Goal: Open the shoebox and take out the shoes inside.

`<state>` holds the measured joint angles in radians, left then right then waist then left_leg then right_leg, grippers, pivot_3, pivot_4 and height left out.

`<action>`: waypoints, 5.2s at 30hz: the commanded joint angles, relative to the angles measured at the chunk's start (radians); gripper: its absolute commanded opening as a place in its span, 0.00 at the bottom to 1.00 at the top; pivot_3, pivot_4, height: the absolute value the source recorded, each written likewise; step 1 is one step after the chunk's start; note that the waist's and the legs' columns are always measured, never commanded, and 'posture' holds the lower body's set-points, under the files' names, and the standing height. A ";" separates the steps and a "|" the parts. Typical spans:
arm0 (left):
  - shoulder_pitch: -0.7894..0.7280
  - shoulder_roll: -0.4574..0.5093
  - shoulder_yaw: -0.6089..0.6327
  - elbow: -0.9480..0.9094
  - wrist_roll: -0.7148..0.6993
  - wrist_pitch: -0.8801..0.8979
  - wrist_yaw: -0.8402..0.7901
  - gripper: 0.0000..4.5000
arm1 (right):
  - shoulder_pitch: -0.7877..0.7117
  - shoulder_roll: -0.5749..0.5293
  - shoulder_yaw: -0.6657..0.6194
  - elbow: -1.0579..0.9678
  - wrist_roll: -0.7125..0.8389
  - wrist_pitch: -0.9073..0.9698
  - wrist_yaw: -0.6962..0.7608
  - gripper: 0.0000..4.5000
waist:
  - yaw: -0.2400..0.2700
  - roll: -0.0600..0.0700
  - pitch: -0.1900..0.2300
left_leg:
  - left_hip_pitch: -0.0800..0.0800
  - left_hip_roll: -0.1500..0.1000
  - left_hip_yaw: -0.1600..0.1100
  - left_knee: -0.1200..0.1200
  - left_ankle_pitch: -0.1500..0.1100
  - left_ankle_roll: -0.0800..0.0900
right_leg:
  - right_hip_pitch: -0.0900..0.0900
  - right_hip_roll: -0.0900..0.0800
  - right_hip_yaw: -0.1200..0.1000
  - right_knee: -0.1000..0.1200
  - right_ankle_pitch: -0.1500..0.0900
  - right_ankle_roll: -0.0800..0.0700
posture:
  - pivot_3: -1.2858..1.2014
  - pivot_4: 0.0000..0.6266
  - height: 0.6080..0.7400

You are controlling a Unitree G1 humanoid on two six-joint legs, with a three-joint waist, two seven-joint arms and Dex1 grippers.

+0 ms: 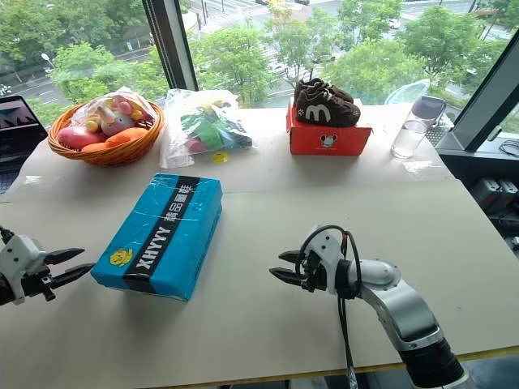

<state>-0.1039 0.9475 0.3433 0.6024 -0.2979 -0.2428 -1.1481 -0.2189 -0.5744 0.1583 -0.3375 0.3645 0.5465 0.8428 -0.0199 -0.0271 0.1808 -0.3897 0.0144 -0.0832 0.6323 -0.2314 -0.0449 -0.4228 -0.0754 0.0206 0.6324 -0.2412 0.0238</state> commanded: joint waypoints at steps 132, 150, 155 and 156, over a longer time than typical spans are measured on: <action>0.652 -0.364 -0.059 -1.196 -0.250 0.417 0.275 0.01 | -0.703 0.310 0.195 0.272 -0.173 -0.073 0.179 0.01 | -0.035 -0.001 0.000 | 0.008 0.008 0.006 0.013 0.005 0.005 | 0.000 0.017 0.020 0.016 0.006 0.000 | 0.52 0.24 1.00; 0.633 -0.389 -0.096 -1.182 -0.219 0.404 0.306 0.01 | -0.949 0.519 0.228 0.564 -0.242 -0.153 0.084 0.01 | -0.045 -0.002 0.000 | 0.008 0.017 0.007 0.013 0.005 0.004 | -0.002 0.025 0.020 0.015 0.007 -0.005 | 0.52 0.24 1.00; 0.633 -0.391 -0.104 -1.189 -0.216 0.406 0.308 0.01 | -1.083 0.691 0.238 0.731 -0.272 -0.231 0.040 0.01 | -0.057 -0.001 0.000 | 0.010 0.024 0.007 0.009 0.005 0.005 | -0.004 0.033 0.021 0.016 0.008 -0.011 | 0.52 0.24 1.00; 0.636 -0.391 -0.105 -1.192 -0.215 0.406 0.308 0.01 | -1.095 0.710 0.232 0.751 -0.272 -0.239 0.038 0.01 | -0.056 -0.001 0.000 | 0.010 0.025 0.007 0.009 0.004 0.005 | -0.004 0.034 0.021 0.016 0.008 -0.012 | 0.52 0.24 1.00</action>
<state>0.5256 0.5576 0.2367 -0.5714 -0.5119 0.1779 -0.8408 -1.2736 0.0985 0.3986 0.3962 0.0852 0.3519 0.8931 -0.0761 -0.0284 0.1810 -0.3802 0.0391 -0.0758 0.6411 -0.2270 -0.0403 -0.4273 -0.0418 0.0413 0.6487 -0.2333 0.0118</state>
